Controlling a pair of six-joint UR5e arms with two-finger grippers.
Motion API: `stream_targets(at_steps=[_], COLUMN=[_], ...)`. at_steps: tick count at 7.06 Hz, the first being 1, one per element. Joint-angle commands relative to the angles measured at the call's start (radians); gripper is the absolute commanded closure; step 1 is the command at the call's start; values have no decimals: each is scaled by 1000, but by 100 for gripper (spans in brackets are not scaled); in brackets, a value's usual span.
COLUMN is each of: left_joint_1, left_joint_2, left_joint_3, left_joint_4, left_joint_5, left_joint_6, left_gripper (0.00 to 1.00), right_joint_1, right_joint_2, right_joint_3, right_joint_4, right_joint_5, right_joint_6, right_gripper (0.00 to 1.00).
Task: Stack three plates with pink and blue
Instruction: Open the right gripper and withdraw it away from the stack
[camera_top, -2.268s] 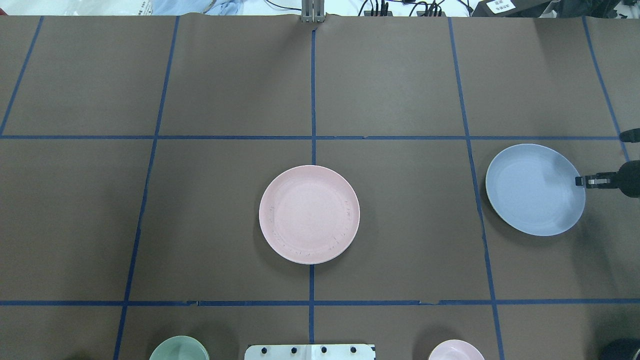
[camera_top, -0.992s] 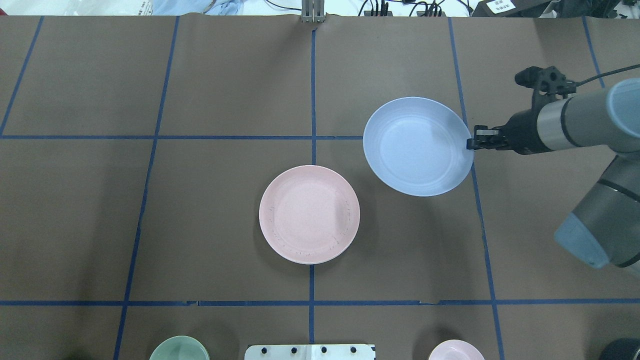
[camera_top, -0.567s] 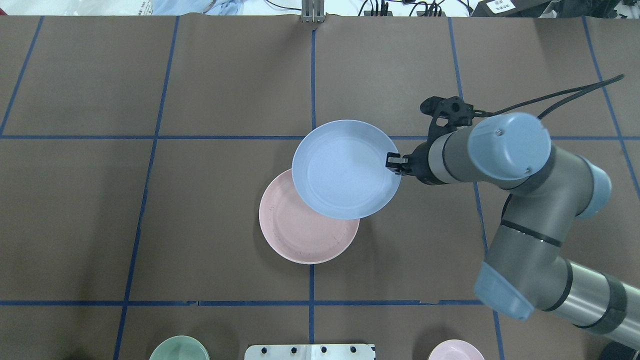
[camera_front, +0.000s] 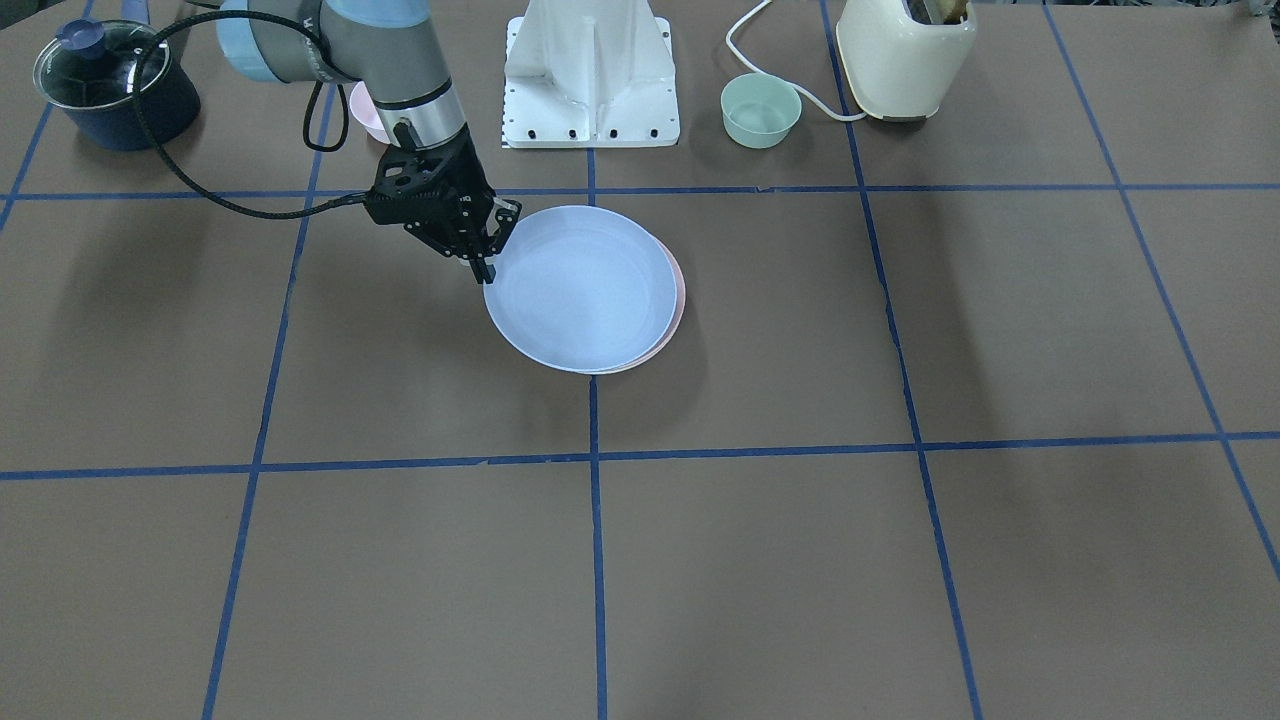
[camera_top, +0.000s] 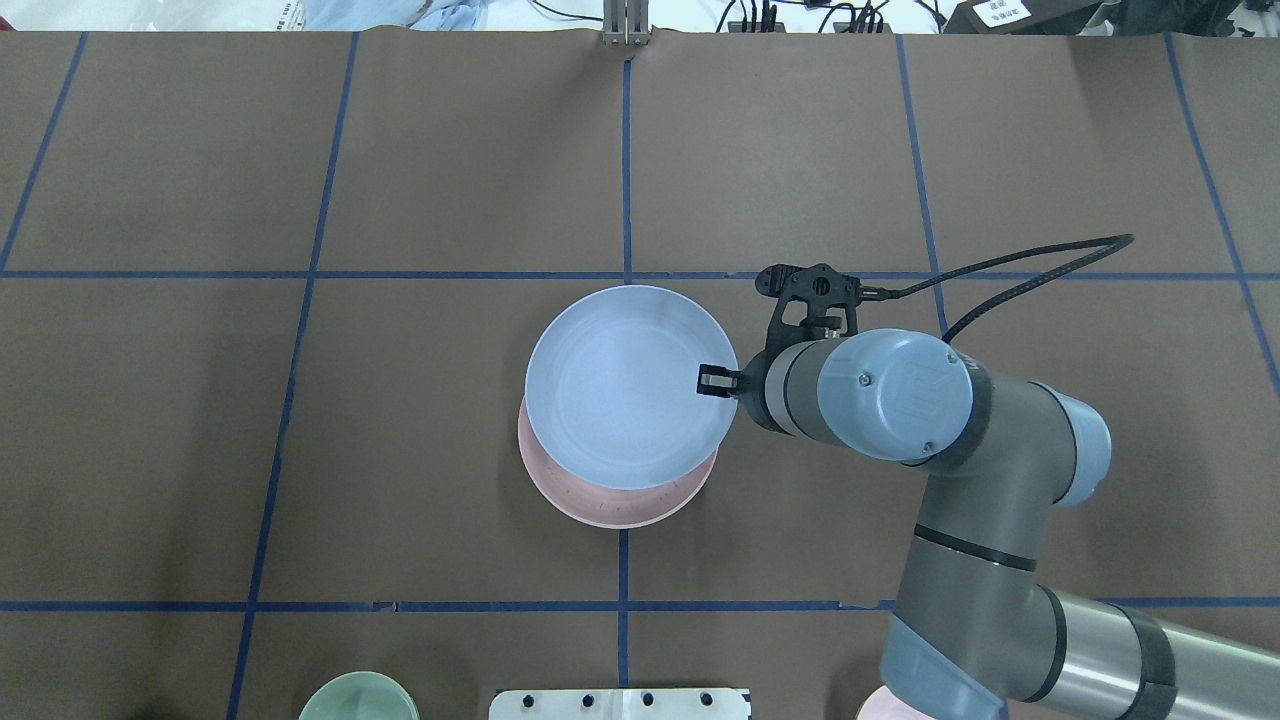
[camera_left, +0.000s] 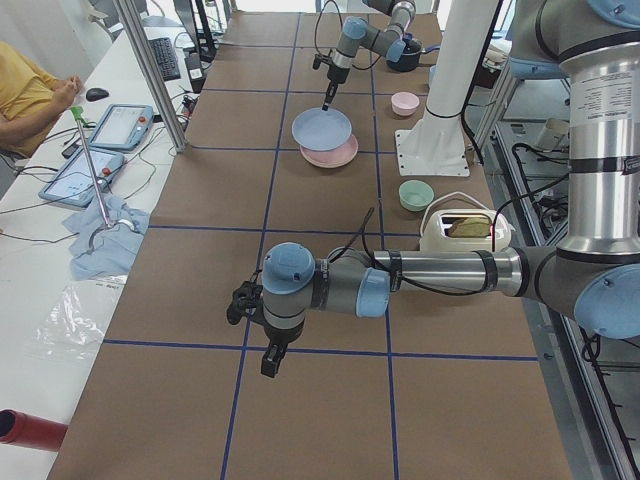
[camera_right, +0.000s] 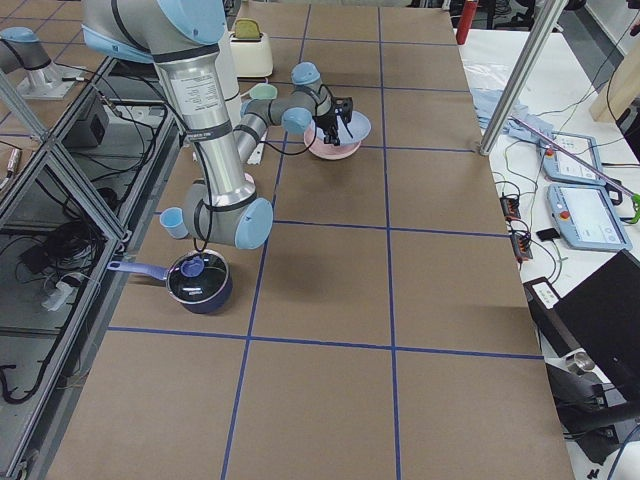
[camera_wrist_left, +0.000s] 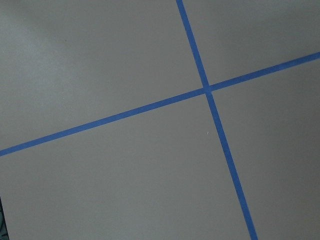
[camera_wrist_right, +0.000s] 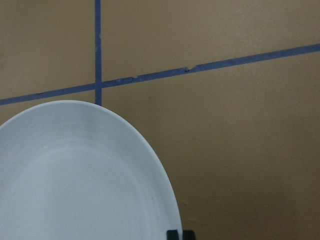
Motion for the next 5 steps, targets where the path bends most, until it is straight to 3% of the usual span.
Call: stream_targets(at_steps=[1,2,4,5], left_joint_1=[0,0,0,0], left_joint_2=[0,0,0,0], left_joint_3=[2,2,3,5], left_joint_4=[-1,-1,-1,-1], left_joint_5=[0,0,0,0], left_joint_6=[0,0,0,2], left_gripper=[0,0,0,0], right_joint_1=[-16,-36,-33,29], right_joint_2=[23,27,31,44], right_joint_3=[-41,-47,-28,-11], right_joint_4=[2,-1,-22,-85], right_joint_5=[-12,-75,-71,-11], right_joint_6=[14,20,9,-23], right_gripper=[35,0,0,0])
